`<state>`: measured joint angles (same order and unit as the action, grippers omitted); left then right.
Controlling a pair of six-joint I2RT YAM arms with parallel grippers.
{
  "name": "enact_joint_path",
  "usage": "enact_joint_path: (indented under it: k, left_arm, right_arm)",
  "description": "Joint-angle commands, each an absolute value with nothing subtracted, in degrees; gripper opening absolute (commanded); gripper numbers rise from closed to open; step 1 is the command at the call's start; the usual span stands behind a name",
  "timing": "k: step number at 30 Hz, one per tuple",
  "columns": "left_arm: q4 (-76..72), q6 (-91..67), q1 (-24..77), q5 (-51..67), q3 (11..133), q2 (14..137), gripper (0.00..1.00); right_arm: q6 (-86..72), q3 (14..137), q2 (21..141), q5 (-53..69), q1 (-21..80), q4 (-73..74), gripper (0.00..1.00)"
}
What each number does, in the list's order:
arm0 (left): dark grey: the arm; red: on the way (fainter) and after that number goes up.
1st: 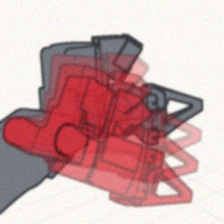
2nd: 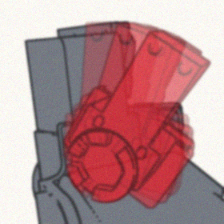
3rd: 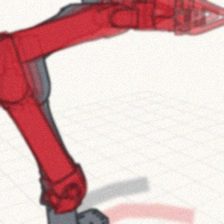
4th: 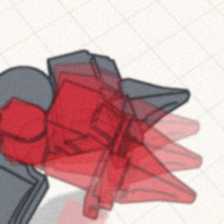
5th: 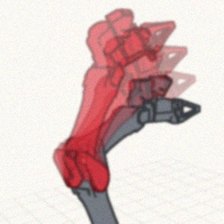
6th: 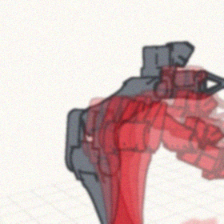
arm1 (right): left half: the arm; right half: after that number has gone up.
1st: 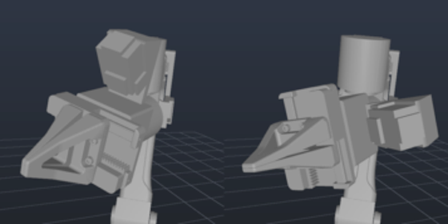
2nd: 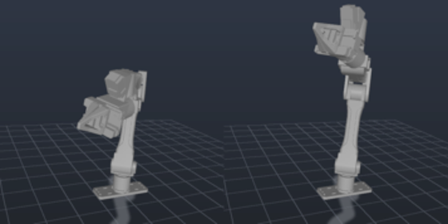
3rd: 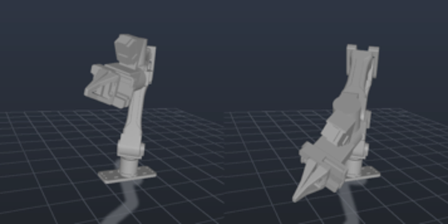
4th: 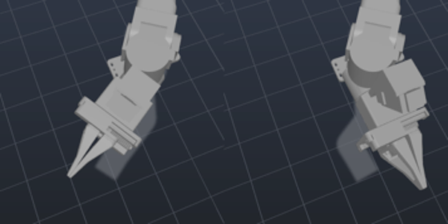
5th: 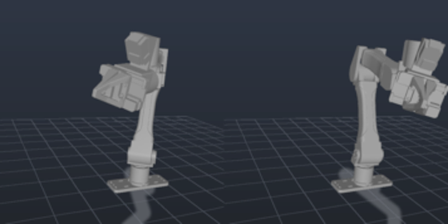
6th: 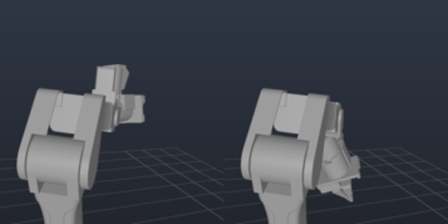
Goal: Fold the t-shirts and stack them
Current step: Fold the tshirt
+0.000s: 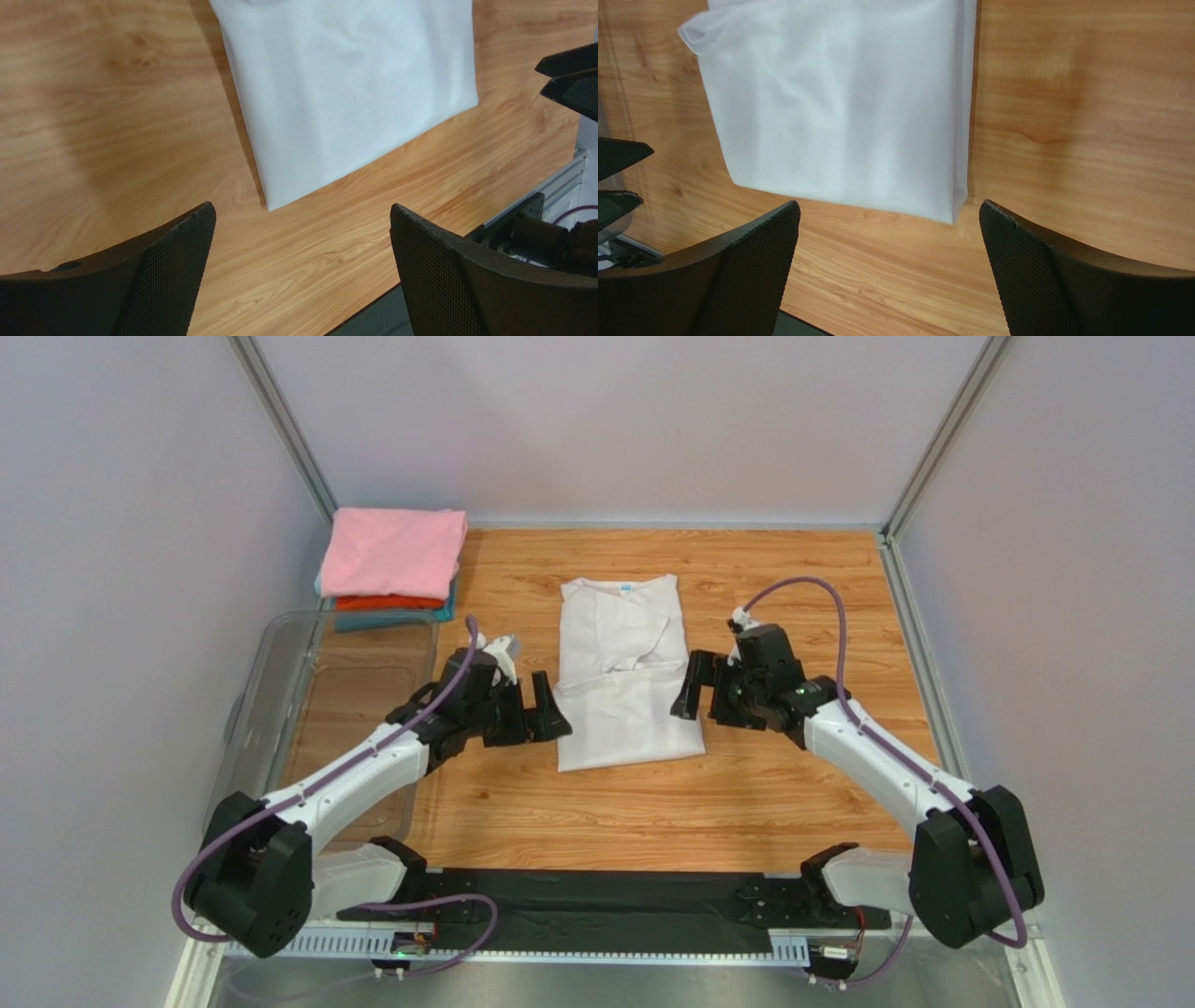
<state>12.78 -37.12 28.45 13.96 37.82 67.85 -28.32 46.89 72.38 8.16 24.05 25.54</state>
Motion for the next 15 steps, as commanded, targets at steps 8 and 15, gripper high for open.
enact_joint_path:
  k: [8,15]
  left_arm:
    - [4.67,-41.66,29.88,19.24,29.27,65.39,1.00]
    - [3.08,-42.28,30.06,20.03,28.13,70.30,0.89]
  right_arm:
    - [-35.07,35.16,67.67,10.99,24.26,17.14,1.00]
    - [-35.86,34.19,69.78,9.41,24.26,16.44,0.96]
